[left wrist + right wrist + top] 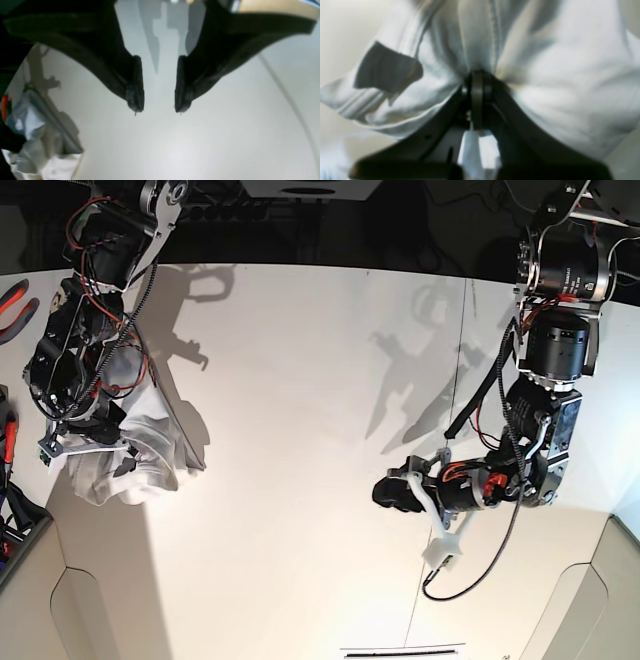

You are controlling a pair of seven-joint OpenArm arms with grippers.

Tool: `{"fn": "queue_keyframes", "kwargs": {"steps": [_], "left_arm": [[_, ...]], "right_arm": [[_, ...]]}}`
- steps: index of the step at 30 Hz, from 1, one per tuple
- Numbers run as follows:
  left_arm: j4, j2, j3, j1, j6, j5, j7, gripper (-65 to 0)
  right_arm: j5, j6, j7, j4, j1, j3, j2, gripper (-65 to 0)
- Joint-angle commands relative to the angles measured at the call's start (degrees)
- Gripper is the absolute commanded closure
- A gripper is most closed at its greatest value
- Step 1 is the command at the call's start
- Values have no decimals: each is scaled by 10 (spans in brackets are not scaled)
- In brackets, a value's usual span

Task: Layout the t-shirt on the table in an organized manner, then fold the t-shirt properly
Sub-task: 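Carry the folded shirt with the right gripper to the table corner, then open the right gripper to release the folded shirt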

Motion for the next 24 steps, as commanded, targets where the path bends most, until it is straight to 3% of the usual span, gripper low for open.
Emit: {"fn": "queue_keyframes", "kwargs": {"steps": [1, 11, 21, 24], "left_arm": [[10, -1, -3, -17, -10, -10, -10, -244], [10, -1, -3, -11, -10, -10, -10, -244], [10, -1, -3, -5, -10, -10, -28, -244], [10, -1, -3, -4, -10, -9, -28, -239]], "right_arm": [[-15, -21, 8, 5, 6, 1, 3, 0], [-95, -65, 34, 7, 49, 1, 3, 0], [-102, -64, 42, 12, 135, 1, 3, 0], [-102, -46, 37, 31, 143, 1, 3, 0]]}}
